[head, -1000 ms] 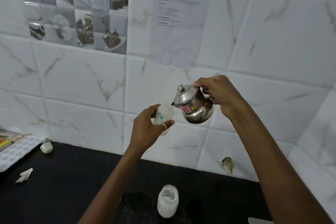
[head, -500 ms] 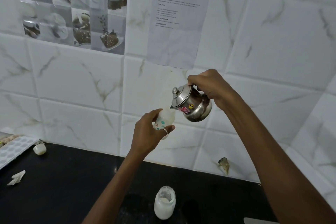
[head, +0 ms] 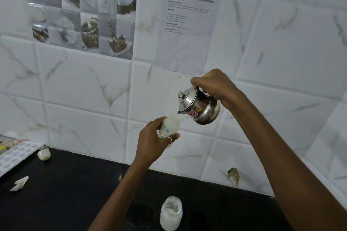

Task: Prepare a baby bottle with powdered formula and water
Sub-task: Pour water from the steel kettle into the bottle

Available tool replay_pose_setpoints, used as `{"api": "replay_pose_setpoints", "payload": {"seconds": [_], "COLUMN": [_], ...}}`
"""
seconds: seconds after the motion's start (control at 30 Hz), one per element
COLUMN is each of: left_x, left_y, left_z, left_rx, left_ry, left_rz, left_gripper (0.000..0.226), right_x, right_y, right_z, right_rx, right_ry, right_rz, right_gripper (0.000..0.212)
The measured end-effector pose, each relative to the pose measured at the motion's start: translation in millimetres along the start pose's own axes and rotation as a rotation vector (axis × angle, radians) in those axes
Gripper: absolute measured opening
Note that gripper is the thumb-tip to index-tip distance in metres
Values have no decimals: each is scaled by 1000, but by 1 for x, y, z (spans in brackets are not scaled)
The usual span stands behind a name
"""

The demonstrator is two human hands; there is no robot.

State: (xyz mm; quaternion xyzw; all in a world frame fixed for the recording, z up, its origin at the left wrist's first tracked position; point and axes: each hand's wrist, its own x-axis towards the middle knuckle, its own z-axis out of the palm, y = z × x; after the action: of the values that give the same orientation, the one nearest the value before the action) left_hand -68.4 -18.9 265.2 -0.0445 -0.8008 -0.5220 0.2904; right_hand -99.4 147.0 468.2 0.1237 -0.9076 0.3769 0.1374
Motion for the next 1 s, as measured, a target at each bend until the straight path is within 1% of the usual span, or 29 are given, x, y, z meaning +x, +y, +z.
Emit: {"api": "replay_pose_setpoints", "payload": {"seconds": [0.23, 0.43, 0.6, 1.0], "left_x": [-4, -8, -10, -16], "left_y": [-6, -11, -14, -25], "left_z": [1, 4, 7, 10], "left_rx": [7, 20, 14, -1], "left_ry": [-1, -15, -25, -28], "left_rz": [-26, -31, -39, -70], "left_gripper": [63, 65, 65, 64], "right_x": [7, 11, 13, 17], "right_y": [4, 8, 10, 10], "right_z": [7, 14, 18, 22], "right_rx": [-60, -178, -259, -298], "right_ry": [-4, 12, 8, 2], "right_rz": [-19, -44, -54, -73], "right_gripper": [44, 43, 35, 39]}}
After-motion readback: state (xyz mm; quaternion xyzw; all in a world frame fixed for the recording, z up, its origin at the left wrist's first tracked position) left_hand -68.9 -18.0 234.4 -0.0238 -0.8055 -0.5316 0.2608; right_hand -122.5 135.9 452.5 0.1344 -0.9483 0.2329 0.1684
